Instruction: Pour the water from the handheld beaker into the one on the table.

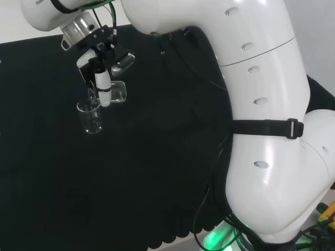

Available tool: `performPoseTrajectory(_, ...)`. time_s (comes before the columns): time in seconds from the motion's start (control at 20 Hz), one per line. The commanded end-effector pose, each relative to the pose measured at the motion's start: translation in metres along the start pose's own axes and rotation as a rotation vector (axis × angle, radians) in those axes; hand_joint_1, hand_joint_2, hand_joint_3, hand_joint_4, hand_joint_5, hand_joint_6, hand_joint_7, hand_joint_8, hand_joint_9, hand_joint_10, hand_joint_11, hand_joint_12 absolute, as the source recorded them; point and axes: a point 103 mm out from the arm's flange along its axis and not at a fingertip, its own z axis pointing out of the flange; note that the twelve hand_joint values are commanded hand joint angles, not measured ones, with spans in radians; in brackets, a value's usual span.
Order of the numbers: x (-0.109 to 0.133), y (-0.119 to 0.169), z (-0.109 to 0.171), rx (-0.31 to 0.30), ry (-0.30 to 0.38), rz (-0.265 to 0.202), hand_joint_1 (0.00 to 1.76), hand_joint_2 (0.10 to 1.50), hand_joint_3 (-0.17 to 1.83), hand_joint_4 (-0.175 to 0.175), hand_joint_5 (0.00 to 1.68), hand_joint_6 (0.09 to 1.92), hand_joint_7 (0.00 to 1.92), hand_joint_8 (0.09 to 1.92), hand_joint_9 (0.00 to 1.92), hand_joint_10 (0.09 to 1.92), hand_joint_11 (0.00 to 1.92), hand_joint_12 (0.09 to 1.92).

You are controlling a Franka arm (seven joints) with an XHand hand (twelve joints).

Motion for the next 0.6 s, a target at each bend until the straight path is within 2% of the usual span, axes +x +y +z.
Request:
performPoseTrajectory(0.05, 0.0031, 0.0011, -0.0007, 0.014, -0.012, 0.005, 1.45, 0.46, 0.93, -0.175, 1.24, 0.67, 1.46, 0.53, 1.35, 0.84, 0.99, 0.87)
performPoseTrajectory(0.6, 0.0037, 0.0020, -0.0034, 0.057, -0.042, 0.024, 1.45, 0.46, 0.93, -0.175, 1.24, 0.67, 1.46, 0.52, 1.34, 0.84, 1.00, 0.87)
